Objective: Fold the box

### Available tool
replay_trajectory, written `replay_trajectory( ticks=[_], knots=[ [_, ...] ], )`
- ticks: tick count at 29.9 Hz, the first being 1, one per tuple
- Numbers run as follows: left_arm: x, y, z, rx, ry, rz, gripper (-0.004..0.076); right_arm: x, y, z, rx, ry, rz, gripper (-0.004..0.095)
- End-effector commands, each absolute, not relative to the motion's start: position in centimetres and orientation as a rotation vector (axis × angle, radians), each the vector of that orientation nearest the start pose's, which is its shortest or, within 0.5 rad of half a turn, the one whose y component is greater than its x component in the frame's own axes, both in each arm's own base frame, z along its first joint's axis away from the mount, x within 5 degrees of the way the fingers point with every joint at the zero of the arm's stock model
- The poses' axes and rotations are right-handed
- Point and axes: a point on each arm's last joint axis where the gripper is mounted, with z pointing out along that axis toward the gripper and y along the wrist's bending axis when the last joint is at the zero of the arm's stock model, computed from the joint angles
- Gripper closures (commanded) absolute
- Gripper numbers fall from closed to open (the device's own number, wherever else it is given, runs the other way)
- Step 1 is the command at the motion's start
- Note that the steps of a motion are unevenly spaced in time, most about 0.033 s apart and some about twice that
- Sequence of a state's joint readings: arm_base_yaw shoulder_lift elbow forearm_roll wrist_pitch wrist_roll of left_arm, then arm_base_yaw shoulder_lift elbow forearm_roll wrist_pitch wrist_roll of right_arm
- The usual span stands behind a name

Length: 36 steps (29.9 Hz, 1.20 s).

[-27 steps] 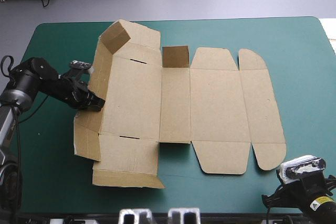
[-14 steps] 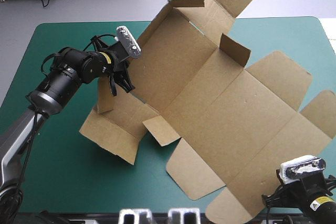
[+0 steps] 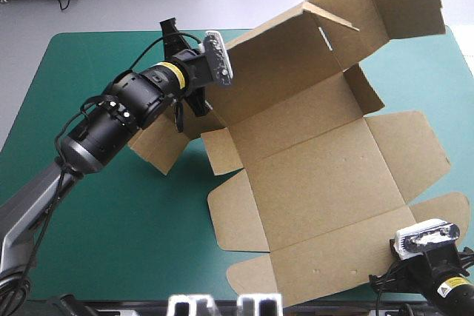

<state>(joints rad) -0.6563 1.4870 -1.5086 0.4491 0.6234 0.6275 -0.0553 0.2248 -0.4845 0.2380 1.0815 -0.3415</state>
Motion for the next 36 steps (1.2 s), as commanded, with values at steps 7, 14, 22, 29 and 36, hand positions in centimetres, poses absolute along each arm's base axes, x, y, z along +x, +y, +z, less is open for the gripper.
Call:
replay_trajectory(
  ticks=[7, 14, 22, 29, 36],
  knots=[
    [26.1, -21.6, 44.7, 1.430, 1.201, 0.644, 0.0734, 3.0, 1.9, 29.7, -0.293, 2.127, 0.097, 0.0927],
    [26.3, -22.6, 42.6, 1.452, 1.302, 0.602, 0.0734, 1.4, 2.1, 34.0, -0.306, 2.012, 0.079, 0.0927],
    [26.5, -22.6, 37.6, 1.479, 1.253, 0.790, 0.0734, 2.1, 2.6, 38.9, -0.271, 1.939, 0.180, 0.0927],
    [26.5, -21.7, 34.9, 1.343, 1.188, 0.901, 0.0734, 6.6, 2.6, 43.8, -0.252, 1.913, 0.221, 0.0927],
    [26.1, -20.9, 32.3, 1.372, 1.229, 0.942, 0.0734, 13.3, 2.1, 48.3, -0.256, 1.902, 0.202, 0.0927]
  ],
)
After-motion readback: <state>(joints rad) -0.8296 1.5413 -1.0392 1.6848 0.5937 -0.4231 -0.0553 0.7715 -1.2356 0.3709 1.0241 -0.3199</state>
